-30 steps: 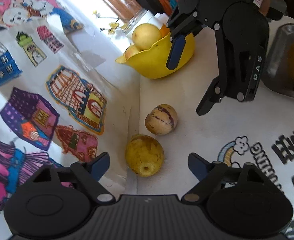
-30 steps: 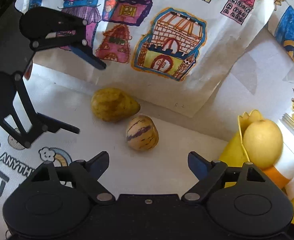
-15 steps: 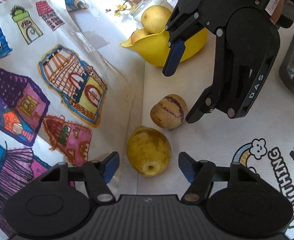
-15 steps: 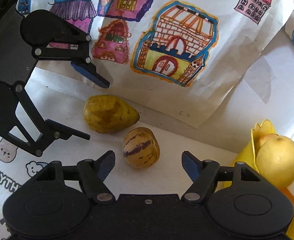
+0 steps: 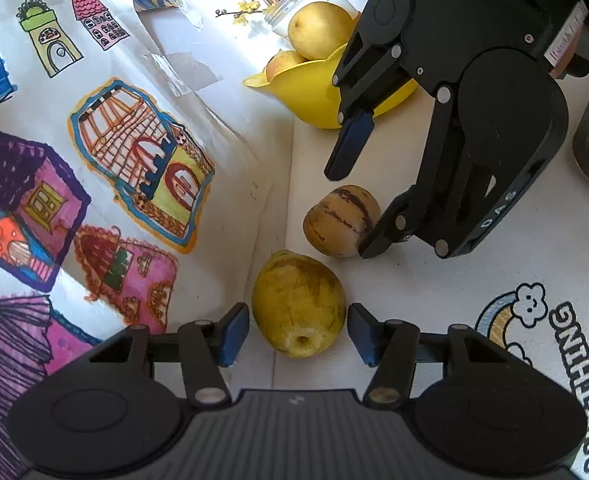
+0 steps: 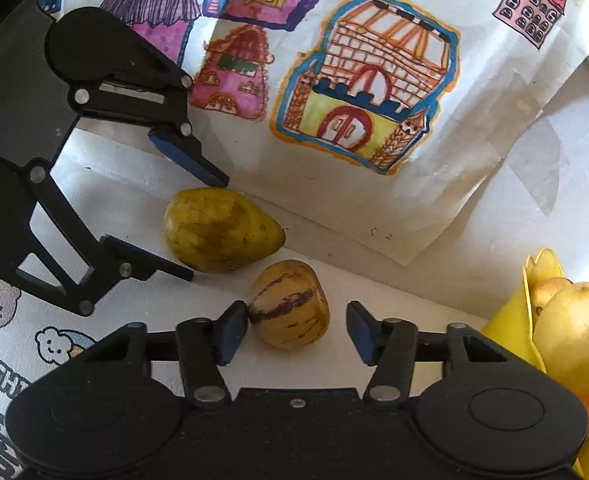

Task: Organize fruits
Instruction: 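Grasp the yellow pear with the left tool while the right tool grasps the striped pepino melon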

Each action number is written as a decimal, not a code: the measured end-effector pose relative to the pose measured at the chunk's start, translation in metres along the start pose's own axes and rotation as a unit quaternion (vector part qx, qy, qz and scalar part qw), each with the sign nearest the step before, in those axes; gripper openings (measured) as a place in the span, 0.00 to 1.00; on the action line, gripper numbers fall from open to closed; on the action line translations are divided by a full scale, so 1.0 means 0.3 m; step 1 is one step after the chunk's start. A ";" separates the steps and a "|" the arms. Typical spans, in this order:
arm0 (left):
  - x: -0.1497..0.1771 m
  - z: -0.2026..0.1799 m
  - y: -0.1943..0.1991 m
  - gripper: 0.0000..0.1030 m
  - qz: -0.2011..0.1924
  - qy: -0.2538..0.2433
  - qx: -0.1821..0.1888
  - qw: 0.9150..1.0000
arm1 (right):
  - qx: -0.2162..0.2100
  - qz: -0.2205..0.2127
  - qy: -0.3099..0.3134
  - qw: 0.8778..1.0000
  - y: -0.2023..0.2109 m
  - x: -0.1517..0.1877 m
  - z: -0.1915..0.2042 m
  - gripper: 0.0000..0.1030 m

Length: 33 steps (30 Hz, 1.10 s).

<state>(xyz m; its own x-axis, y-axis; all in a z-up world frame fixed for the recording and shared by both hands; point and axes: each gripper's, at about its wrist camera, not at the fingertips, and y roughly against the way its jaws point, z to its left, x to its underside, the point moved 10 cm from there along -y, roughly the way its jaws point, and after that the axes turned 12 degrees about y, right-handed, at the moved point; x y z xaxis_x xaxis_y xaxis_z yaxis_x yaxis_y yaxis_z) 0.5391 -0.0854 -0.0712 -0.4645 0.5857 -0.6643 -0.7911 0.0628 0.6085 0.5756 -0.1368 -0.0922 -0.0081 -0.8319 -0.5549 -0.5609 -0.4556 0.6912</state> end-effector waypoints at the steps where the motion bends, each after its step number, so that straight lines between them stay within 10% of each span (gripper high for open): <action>1: -0.003 0.000 -0.003 0.56 -0.001 0.001 0.000 1.000 | 0.000 0.000 0.002 1.000 0.000 -0.004 0.006 0.48; 33: 0.041 0.041 0.094 0.53 0.050 0.134 0.085 0.986 | -0.119 0.035 0.000 0.992 0.152 0.084 0.140 0.44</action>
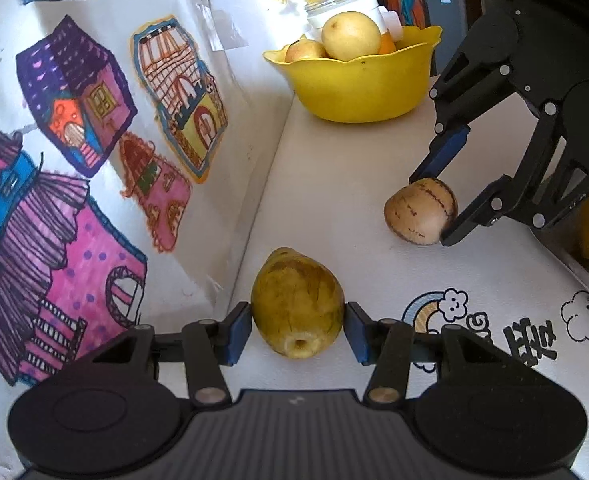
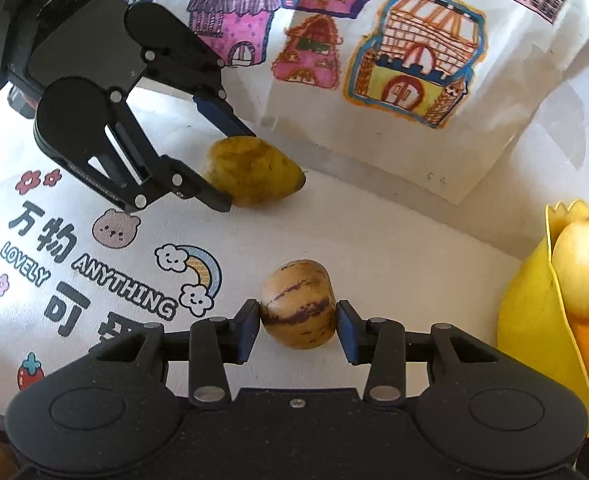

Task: Organize fruits
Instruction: 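Grasp the yellow pear with the left tool while the right tool grasps the striped pepino melon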

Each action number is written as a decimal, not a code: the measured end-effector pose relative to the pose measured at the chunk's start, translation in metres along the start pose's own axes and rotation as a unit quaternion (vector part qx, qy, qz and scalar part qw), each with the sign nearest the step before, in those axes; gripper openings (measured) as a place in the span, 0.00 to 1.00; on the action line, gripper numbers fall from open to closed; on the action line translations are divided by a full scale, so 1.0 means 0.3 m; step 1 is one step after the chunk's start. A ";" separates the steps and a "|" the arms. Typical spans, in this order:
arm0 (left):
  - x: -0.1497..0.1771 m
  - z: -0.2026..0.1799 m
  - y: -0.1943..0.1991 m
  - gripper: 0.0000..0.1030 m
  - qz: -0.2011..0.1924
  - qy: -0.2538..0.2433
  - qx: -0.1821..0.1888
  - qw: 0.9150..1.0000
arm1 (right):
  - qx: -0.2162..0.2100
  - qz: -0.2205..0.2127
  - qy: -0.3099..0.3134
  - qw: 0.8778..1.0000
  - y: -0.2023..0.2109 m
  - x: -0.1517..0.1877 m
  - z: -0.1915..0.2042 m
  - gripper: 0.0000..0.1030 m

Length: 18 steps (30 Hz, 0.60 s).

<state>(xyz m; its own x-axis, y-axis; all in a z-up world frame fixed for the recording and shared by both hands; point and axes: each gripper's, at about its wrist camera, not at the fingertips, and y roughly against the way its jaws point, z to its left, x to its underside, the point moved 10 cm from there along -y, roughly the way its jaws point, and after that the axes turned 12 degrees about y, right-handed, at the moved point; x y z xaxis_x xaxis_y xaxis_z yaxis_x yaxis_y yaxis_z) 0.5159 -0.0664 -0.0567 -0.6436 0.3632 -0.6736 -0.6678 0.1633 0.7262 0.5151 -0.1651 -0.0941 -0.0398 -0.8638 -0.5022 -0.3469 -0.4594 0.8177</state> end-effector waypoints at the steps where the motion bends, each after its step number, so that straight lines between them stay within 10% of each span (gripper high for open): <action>1: 0.002 -0.002 0.004 0.54 -0.002 0.000 0.000 1.000 | 0.002 -0.004 -0.002 1.000 -0.002 -0.004 -0.002 0.44; 18: -0.111 -0.040 -0.072 0.56 -0.020 -0.004 0.005 1.000 | 0.022 -0.016 0.008 1.000 -0.038 -0.005 0.026 0.46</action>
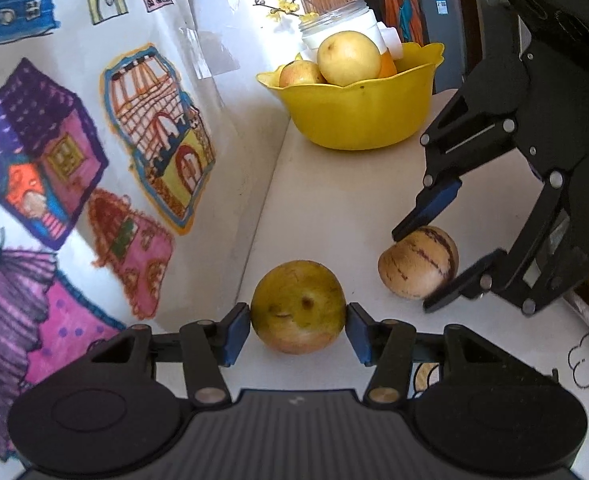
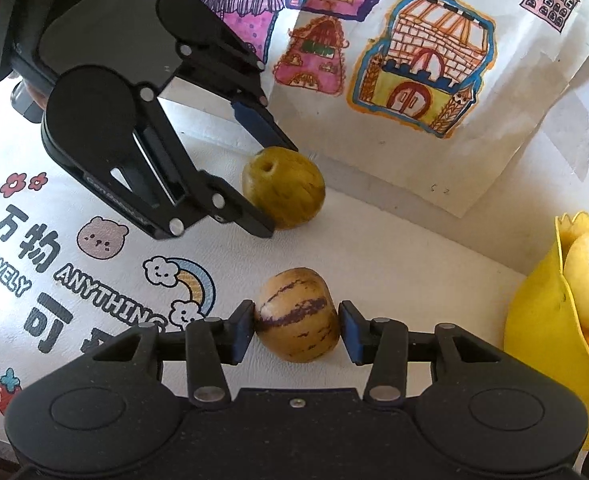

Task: Organize fruits
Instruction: 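Grasp the yellow pear with the left tool while the right tool grasps the striped pepino melon, then carry the pear and the pepino melon over the metal tray with both tools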

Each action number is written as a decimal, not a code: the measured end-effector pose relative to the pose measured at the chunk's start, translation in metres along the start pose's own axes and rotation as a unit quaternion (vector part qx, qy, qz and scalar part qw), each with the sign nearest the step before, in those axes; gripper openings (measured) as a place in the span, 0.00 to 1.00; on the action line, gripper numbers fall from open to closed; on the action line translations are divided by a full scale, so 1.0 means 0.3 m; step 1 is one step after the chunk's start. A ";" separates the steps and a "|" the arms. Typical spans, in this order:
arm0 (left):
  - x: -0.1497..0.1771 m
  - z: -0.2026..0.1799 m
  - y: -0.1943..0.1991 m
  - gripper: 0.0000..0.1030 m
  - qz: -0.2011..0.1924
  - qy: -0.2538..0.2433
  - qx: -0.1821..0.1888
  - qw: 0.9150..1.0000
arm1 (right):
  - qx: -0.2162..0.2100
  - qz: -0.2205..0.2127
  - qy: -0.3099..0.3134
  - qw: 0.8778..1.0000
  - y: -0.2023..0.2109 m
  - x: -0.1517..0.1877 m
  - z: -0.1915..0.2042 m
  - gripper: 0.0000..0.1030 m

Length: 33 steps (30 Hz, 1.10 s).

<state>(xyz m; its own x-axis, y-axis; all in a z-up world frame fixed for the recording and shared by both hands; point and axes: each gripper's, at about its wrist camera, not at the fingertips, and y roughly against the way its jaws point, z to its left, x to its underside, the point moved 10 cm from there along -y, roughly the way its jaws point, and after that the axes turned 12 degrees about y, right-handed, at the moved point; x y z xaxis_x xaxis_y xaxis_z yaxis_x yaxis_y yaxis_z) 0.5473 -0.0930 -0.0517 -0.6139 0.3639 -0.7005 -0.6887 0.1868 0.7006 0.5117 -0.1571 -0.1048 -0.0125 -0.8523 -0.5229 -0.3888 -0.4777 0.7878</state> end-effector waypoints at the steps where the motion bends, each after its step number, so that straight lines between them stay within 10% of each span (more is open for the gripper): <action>1: -0.003 -0.004 -0.007 0.56 0.000 -0.001 0.000 1.000 | 0.001 0.000 0.000 1.000 -0.002 0.000 0.001 0.46; 17: -0.006 -0.007 -0.006 0.55 -0.005 0.046 -0.012 0.999 | 0.020 0.008 -0.003 1.000 0.038 0.032 0.008 0.45; 33: -0.093 -0.120 0.176 0.55 -0.031 0.085 0.009 0.996 | 0.099 -0.003 -0.047 0.994 0.374 0.112 0.019 0.45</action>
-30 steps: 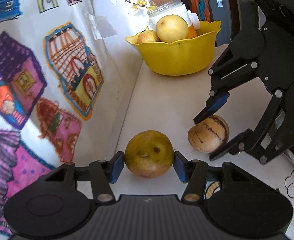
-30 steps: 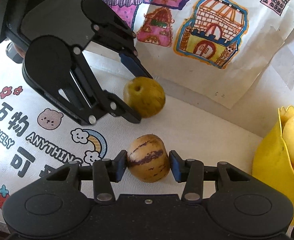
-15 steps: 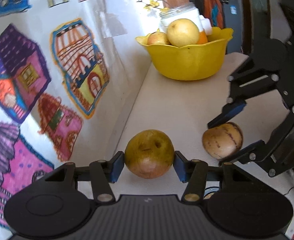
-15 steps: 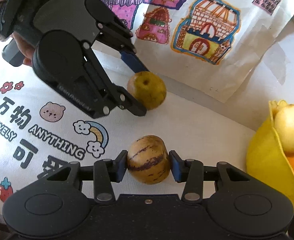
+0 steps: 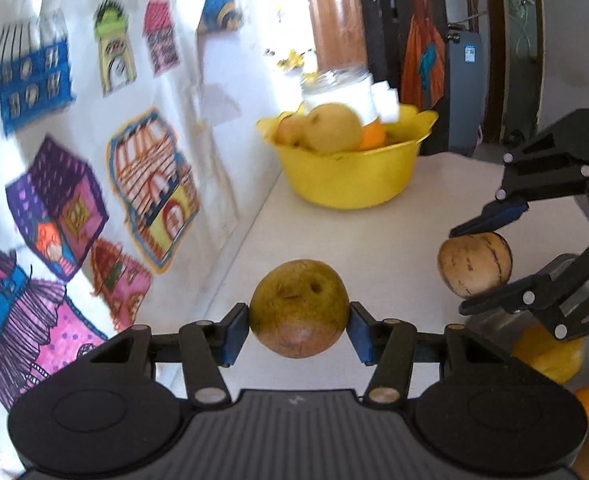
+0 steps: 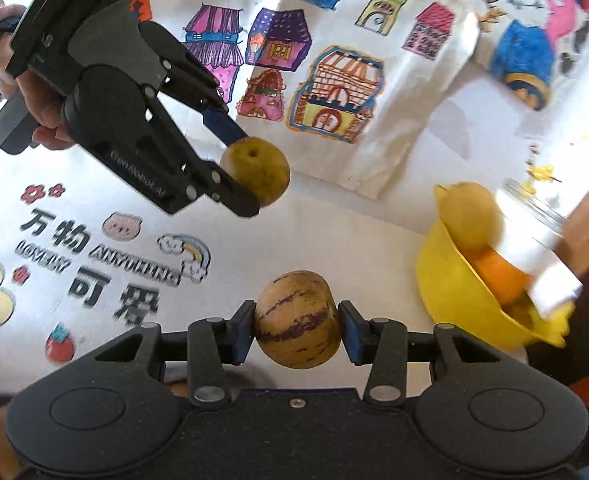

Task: Organize fruits
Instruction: 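Carry the pear and the pepino melon over the metal tray with both tools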

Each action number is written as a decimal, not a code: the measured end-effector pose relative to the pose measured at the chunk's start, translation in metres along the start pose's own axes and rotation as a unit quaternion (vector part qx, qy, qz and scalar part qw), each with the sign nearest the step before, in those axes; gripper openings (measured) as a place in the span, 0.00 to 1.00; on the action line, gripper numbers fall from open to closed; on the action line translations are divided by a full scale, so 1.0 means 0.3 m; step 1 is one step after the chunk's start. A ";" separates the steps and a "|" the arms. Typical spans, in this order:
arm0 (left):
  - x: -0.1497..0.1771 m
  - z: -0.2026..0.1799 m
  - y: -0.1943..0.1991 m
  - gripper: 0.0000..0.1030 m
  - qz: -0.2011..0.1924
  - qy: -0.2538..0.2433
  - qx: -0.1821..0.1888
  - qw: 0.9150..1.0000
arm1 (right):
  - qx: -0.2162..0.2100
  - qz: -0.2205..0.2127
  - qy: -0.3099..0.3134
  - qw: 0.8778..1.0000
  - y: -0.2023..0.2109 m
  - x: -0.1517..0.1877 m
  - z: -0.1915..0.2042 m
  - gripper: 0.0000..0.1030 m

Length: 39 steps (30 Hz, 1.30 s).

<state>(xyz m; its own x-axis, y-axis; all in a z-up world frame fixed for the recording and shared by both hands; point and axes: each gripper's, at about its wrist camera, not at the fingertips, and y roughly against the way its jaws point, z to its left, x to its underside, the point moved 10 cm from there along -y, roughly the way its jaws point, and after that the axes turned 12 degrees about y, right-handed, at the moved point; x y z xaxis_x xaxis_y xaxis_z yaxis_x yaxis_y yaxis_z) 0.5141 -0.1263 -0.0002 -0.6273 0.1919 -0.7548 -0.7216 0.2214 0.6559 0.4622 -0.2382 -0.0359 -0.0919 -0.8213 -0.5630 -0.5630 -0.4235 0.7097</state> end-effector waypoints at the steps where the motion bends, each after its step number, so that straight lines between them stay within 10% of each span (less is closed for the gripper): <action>1: -0.002 -0.019 0.012 0.56 -0.002 0.002 0.003 1.000 | 0.004 0.001 -0.002 1.000 0.031 0.013 0.004 0.45; 24: 0.033 -0.502 0.136 0.55 -0.007 0.031 0.091 0.995 | 0.099 0.033 -0.093 0.990 0.432 0.344 0.158 0.45; 39: 0.111 -0.620 0.024 0.55 0.059 0.067 0.124 0.988 | 0.059 0.040 -0.229 0.971 0.409 0.450 0.279 0.45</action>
<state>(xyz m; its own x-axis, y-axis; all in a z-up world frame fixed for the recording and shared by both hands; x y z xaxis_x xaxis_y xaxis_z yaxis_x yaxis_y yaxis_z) 0.4336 -0.2961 -0.0204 -0.7486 0.1053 -0.6546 -0.5570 0.4356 0.7071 0.3121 -0.3692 -0.0603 -0.4792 -0.5819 -0.6571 -0.6267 -0.2973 0.7203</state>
